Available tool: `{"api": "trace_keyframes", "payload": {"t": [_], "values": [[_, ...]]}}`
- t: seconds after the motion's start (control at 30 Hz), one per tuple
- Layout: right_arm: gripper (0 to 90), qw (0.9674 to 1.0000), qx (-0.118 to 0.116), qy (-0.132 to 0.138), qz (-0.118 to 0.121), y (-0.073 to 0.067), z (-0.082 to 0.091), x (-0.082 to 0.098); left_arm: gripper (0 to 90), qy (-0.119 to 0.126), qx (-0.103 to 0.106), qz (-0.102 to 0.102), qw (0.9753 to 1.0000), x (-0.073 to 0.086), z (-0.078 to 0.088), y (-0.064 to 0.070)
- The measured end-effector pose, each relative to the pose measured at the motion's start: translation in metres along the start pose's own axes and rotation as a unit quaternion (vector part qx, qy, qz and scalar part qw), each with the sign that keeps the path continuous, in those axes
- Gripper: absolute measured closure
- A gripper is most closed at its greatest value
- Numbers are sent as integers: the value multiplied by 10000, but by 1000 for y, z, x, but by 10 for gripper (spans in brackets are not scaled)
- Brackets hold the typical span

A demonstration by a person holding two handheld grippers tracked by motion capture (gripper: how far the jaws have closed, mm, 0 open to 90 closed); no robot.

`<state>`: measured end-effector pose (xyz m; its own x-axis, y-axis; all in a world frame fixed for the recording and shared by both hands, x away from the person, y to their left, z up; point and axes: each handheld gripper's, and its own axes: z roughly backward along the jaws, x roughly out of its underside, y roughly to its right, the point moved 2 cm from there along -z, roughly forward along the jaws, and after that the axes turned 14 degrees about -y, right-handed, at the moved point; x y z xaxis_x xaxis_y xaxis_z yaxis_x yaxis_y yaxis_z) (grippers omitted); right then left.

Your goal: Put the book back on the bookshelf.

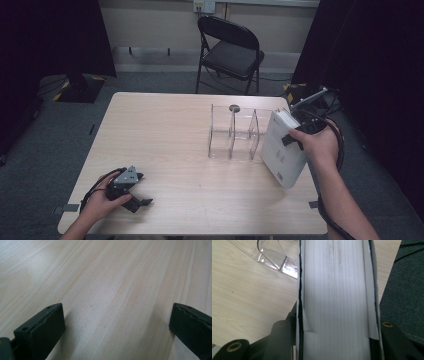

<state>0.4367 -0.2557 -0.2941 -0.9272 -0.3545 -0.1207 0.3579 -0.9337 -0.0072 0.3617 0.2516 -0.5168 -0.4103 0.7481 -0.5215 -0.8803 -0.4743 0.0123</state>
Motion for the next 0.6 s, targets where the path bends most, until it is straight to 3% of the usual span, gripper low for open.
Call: {"api": "trace_keyframes", "payload": {"t": [0.6], "values": [[522,10000,-2,14,-78,-2,-4,-14,0,-1,1,1,10000,0,0,0]]}}
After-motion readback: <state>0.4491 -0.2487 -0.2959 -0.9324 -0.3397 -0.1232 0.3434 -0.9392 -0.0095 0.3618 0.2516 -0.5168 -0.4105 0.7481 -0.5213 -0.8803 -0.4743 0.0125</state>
